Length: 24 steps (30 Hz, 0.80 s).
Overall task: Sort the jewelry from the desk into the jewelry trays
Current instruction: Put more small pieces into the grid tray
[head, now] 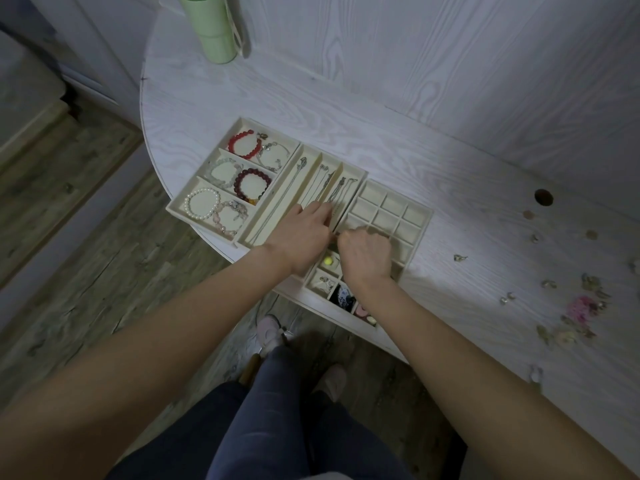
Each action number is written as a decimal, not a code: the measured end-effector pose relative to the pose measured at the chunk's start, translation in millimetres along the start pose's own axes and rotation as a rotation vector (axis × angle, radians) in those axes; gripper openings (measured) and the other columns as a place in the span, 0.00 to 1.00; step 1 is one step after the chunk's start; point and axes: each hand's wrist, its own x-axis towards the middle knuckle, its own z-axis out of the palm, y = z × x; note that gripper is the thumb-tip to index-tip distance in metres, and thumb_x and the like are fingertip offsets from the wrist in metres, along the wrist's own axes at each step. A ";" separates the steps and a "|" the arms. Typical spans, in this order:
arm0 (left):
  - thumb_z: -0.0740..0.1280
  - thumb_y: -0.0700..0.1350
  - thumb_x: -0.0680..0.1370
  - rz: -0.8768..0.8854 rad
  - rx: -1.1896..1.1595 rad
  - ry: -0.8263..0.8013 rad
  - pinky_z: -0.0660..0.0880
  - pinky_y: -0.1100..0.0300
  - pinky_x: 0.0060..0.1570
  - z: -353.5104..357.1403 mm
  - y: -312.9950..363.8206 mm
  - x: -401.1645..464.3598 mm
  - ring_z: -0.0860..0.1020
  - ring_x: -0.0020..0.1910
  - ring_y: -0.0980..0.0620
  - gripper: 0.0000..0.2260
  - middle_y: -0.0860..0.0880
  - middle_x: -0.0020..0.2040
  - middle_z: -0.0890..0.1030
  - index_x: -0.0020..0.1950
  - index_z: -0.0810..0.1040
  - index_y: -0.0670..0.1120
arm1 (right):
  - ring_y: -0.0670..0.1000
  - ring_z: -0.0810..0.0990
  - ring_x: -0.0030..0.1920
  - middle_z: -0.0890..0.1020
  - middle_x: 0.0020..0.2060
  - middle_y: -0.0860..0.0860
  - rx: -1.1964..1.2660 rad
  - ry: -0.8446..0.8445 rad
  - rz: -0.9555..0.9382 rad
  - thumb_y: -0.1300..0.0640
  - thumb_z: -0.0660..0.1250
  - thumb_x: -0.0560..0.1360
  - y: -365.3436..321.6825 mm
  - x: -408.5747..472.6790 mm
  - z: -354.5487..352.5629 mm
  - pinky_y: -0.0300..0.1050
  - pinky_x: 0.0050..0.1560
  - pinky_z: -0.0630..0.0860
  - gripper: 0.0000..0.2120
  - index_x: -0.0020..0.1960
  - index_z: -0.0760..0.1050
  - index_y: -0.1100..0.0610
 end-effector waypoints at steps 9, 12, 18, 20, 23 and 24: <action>0.63 0.41 0.78 0.018 -0.004 0.006 0.62 0.53 0.64 2.1 -3.9 -0.2 0.63 0.66 0.48 0.15 0.46 0.65 0.65 0.64 0.77 0.50 | 0.50 0.71 0.33 0.67 0.29 0.50 0.188 0.015 0.107 0.69 0.60 0.76 16.8 7.6 9.5 0.43 0.33 0.70 0.12 0.36 0.69 0.58; 0.60 0.44 0.80 0.033 0.021 0.004 0.61 0.52 0.65 1.7 -5.1 -1.6 0.62 0.68 0.48 0.15 0.45 0.69 0.63 0.67 0.74 0.51 | 0.49 0.69 0.31 0.69 0.30 0.50 0.180 -0.026 0.085 0.70 0.60 0.76 19.0 12.2 7.0 0.42 0.32 0.67 0.12 0.37 0.71 0.58; 0.63 0.41 0.78 0.066 0.090 -0.020 0.60 0.51 0.65 1.6 -5.6 -5.7 0.60 0.69 0.48 0.21 0.45 0.71 0.60 0.70 0.70 0.54 | 0.51 0.74 0.38 0.78 0.40 0.52 0.101 -0.048 -0.003 0.68 0.61 0.76 22.6 15.6 2.0 0.43 0.37 0.69 0.09 0.48 0.78 0.59; 0.62 0.41 0.78 0.075 0.103 -0.023 0.61 0.52 0.65 0.3 -4.5 -6.1 0.60 0.70 0.48 0.23 0.45 0.72 0.59 0.72 0.66 0.55 | 0.51 0.77 0.41 0.79 0.44 0.52 0.072 -0.045 -0.033 0.66 0.62 0.77 22.3 16.9 2.5 0.43 0.38 0.70 0.09 0.51 0.79 0.57; 0.61 0.42 0.78 0.108 0.176 -0.016 0.62 0.51 0.64 -0.9 -1.7 -4.9 0.59 0.71 0.46 0.22 0.44 0.73 0.57 0.72 0.67 0.52 | 0.52 0.78 0.45 0.79 0.47 0.54 0.030 -0.014 -0.079 0.65 0.63 0.77 20.2 14.1 3.0 0.43 0.38 0.72 0.08 0.51 0.79 0.58; 0.61 0.43 0.78 0.116 0.203 -0.020 0.62 0.50 0.64 -1.1 -1.0 -4.5 0.59 0.71 0.46 0.21 0.44 0.73 0.57 0.71 0.68 0.50 | 0.52 0.78 0.45 0.78 0.48 0.54 0.023 0.002 -0.095 0.66 0.64 0.76 19.8 12.8 3.5 0.44 0.38 0.72 0.07 0.51 0.79 0.59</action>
